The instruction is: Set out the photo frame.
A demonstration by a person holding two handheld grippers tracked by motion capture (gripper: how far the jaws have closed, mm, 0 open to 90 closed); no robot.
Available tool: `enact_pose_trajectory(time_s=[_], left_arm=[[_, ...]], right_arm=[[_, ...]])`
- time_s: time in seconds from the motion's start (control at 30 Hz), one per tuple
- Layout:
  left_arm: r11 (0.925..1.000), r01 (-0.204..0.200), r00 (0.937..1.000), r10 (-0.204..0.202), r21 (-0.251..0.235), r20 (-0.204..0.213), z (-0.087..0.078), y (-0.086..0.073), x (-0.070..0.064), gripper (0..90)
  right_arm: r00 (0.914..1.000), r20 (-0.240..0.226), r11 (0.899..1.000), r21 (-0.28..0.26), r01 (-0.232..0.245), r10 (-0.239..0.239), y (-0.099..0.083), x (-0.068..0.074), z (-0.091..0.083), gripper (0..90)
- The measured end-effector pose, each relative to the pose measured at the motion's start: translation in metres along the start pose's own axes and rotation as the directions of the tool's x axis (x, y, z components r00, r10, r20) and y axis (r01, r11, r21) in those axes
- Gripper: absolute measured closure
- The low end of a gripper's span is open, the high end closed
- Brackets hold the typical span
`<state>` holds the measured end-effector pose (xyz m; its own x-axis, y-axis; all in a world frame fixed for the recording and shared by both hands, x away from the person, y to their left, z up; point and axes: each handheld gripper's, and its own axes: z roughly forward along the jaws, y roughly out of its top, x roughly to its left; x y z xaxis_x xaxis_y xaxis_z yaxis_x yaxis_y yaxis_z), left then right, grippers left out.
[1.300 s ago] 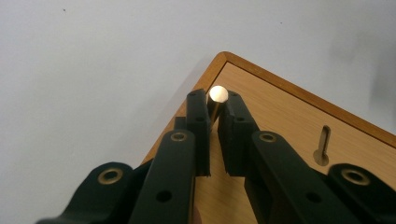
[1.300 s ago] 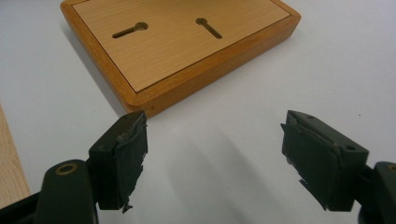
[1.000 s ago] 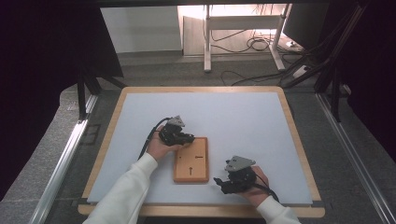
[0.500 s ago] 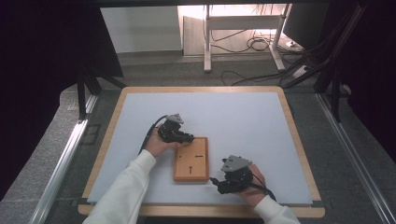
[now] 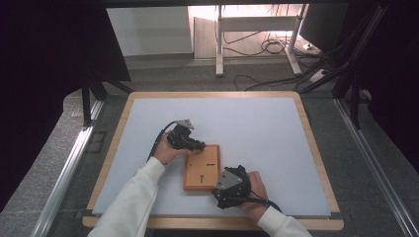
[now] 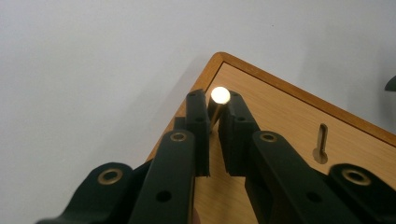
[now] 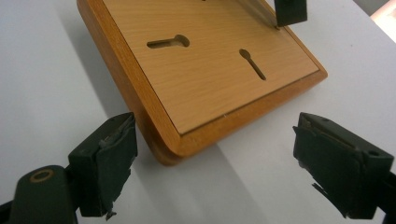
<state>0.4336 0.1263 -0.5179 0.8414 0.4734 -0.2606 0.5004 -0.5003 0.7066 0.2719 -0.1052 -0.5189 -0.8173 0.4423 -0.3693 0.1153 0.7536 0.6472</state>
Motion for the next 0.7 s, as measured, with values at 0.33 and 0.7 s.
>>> enact_pose_trajectory(time_s=[0.33, 0.7], left_arm=[[1.0, 0.001, 1.0, -0.001, 0.005, 0.004, 0.0, 0.0, 0.001, 82.8], [0.9999, 0.013, 0.9998, -0.013, 0.011, 0.013, 0.0, 0.001, 0.003, 82.8]], right_arm=[[0.9916, 0.052, 0.993, 0.006, 0.118, -0.118, 0.013, 0.017, 0.011, 14.1], [0.9853, 0.061, 0.987, 0.033, 0.158, -0.16, 0.012, 0.023, 0.013, 14.7]])
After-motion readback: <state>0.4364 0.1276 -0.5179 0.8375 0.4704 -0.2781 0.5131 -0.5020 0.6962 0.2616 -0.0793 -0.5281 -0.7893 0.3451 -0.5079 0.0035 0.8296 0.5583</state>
